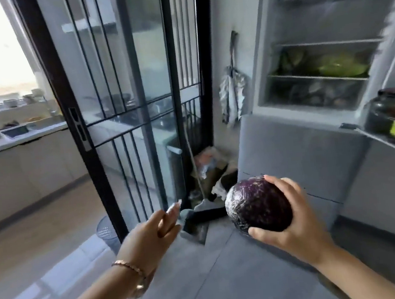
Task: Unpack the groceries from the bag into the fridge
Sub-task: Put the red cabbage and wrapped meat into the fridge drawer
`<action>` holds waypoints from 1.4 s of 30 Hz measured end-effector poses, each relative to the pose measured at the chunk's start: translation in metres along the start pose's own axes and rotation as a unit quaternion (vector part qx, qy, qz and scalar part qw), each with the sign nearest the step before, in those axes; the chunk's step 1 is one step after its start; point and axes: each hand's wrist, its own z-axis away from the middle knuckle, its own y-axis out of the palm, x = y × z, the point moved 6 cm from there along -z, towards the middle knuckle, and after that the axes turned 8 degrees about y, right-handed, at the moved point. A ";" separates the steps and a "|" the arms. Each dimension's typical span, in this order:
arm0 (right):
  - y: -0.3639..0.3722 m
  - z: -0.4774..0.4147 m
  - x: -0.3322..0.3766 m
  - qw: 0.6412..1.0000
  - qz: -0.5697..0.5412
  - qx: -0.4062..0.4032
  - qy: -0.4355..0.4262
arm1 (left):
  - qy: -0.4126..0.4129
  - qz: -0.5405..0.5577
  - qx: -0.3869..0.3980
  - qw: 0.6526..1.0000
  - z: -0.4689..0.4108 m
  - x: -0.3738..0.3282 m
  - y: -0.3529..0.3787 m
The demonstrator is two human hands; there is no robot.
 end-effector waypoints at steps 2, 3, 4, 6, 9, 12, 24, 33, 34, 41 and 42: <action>-0.010 -0.035 -0.009 0.999 0.017 -0.045 0.016 | 0.035 0.011 0.014 0.999 -0.062 -0.006 0.006; -0.016 -0.052 -0.011 0.997 0.026 -0.069 0.017 | 0.054 0.019 0.020 0.998 -0.092 -0.011 0.010; -0.023 -0.069 -0.015 0.995 0.033 -0.091 0.022 | 0.077 0.029 0.021 0.996 -0.122 -0.017 0.012; -0.035 -0.100 -0.024 0.990 0.049 -0.127 0.036 | 0.117 0.038 0.023 0.992 -0.178 -0.035 0.017; -0.055 -0.140 -0.049 0.981 0.082 -0.171 0.050 | 0.161 0.042 0.029 0.986 -0.253 -0.064 0.030; -0.078 -0.175 -0.080 0.972 0.115 -0.196 0.066 | 0.191 0.064 0.044 0.978 -0.314 -0.095 0.050; -0.188 -0.362 -0.219 0.941 0.145 -0.296 0.075 | 0.243 0.117 0.010 0.963 -0.553 -0.243 0.140; -0.225 -0.531 -0.282 0.933 0.138 -0.330 0.046 | 0.236 0.134 0.004 0.962 -0.704 -0.301 0.181; -0.226 -0.547 -0.286 0.930 0.148 -0.334 0.041 | 0.235 0.132 0.009 0.963 -0.716 -0.303 0.187; -0.226 -0.656 -0.303 0.919 0.217 -0.329 0.014 | 0.258 0.149 0.030 0.954 -0.775 -0.321 0.205; -0.223 -0.673 -0.309 0.921 0.226 -0.317 0.020 | 0.261 0.157 0.028 0.952 -0.781 -0.322 0.206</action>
